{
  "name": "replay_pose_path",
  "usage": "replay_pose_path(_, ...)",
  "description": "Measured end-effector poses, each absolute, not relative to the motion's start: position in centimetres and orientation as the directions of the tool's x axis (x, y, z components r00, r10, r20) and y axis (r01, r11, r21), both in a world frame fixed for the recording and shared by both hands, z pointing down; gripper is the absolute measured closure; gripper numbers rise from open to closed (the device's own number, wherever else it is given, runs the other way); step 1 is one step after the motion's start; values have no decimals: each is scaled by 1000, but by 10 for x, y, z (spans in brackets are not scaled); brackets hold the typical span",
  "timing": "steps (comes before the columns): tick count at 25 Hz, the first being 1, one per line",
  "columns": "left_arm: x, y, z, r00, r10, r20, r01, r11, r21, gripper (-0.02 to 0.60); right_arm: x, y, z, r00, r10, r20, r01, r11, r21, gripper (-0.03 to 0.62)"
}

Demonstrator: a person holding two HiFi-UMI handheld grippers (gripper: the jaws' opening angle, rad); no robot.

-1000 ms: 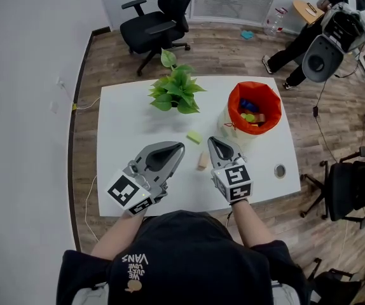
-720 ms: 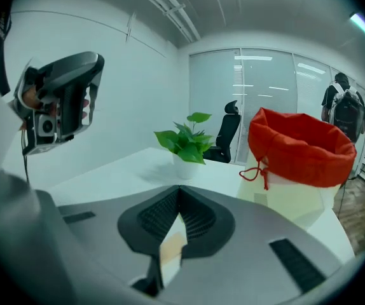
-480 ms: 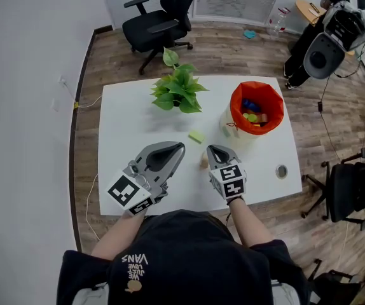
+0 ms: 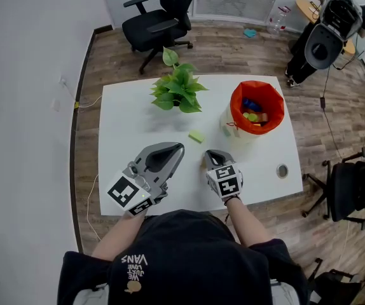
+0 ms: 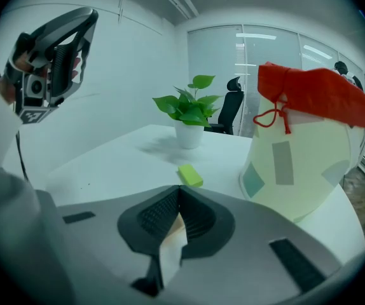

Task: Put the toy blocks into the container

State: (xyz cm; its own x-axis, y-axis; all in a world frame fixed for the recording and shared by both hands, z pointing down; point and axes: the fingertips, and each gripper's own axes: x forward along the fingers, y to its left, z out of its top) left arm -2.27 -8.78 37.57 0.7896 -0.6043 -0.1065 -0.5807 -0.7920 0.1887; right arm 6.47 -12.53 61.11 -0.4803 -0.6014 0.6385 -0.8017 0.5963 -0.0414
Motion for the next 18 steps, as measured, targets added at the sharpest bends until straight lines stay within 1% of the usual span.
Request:
replay_pose_path(11,-24,-89,376,786,-609,-106,-584,-788,194,571,62,-118,635,-454,-549,702,-800,597,-50,576)
replay_pose_path(16,-25,-89,376,785,-610,-109,-585,-787,196,571,58,-118,636,-464,-542,701,-798,600,-64,574)
replay_pose_path(18,-25,-89,376,785,-609,-111,-583,-788,197,571,56,-116,637,-464,-537,704,-793,606,-60,557)
